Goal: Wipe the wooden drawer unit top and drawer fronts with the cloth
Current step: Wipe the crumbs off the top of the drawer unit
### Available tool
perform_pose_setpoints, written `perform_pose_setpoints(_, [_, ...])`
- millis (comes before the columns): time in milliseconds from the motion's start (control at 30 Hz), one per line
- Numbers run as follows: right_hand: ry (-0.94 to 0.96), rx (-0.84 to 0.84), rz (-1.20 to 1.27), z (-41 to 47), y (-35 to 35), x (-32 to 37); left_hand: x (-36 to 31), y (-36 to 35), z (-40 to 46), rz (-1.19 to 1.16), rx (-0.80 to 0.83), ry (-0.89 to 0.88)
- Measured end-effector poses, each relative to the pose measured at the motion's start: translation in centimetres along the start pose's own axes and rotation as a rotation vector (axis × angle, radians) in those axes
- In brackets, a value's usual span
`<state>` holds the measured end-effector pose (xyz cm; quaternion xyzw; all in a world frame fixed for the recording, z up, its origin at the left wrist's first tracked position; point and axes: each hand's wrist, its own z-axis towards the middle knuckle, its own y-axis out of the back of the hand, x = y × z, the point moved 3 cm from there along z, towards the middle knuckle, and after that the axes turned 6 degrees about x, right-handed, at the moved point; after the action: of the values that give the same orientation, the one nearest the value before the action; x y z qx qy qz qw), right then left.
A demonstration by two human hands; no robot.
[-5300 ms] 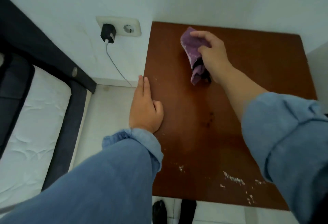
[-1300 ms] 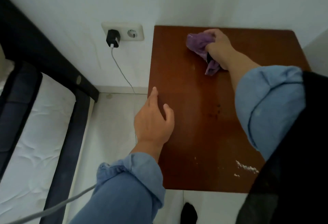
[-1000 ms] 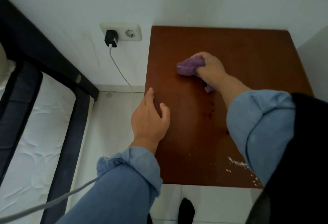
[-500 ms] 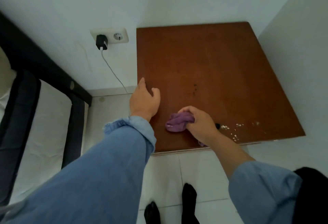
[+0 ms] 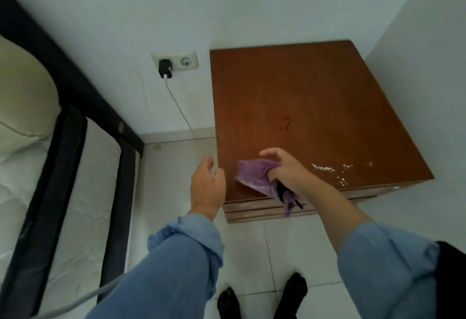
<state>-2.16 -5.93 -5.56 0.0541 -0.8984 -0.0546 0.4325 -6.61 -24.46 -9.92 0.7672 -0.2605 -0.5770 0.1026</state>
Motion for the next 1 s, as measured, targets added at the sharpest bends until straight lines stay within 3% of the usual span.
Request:
perform_pose_setpoints(233, [0.250,-0.234,0.002,7.7,-0.3,9.0,-0.1,-0.6,-3.2,-0.320,0.003,-0.043])
perform_pose_setpoints(367, [0.306,-0.180,-0.201,13.1,-1.0,11.3,0.9,-0.7,-3.3,-0.382,-0.028,-0.031])
perform_pose_setpoints(500, [0.215,-0.166,-0.494,15.6,-2.7,9.9,1.2,-0.8,-2.8,-0.438,-0.069,-0.012])
perform_pose_setpoints(767, [0.268,-0.077,-0.519,10.2,-4.9,3.9,0.6,-0.7,-3.0,-0.480,-0.100,0.072])
perform_pose_setpoints(1000, [0.219,-0.085,-0.469,4.5,-5.8,-0.8,0.5,-1.2,-6.3,-0.292,-0.063,0.096])
